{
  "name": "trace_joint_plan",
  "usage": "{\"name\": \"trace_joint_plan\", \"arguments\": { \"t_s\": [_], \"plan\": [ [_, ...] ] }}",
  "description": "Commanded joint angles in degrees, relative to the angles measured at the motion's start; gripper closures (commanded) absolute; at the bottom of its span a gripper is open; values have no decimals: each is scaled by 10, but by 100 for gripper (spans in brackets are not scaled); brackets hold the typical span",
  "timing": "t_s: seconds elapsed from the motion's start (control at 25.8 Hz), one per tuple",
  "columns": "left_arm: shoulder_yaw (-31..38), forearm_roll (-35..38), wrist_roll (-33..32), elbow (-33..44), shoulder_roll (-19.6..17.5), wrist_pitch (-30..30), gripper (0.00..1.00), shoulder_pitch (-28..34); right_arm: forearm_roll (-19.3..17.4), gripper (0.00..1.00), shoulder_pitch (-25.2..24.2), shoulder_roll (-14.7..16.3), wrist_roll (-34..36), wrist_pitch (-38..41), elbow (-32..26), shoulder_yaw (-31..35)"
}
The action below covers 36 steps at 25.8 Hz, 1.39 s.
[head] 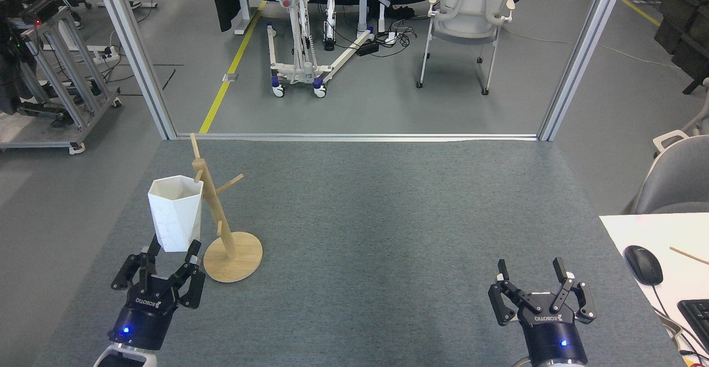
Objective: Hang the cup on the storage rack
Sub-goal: 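Move the cup with the left gripper beside the stand's peg, then push the cup onto the stand's peg with the left gripper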
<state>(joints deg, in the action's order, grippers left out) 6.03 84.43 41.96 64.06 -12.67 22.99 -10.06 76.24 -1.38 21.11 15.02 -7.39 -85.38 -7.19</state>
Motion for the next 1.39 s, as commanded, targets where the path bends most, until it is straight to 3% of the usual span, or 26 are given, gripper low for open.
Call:
{"name": "trace_joint_plan", "arguments": {
  "t_s": [0.0,1.36],
  "plan": [
    [-1,-1,0,-5,0,0,100,-8,0,1,-2,0,0,0,1,9],
    [-1,1,0,-39,3,0,100,-24,1,1,1,-6,0,2,3,9]
  ]
}}
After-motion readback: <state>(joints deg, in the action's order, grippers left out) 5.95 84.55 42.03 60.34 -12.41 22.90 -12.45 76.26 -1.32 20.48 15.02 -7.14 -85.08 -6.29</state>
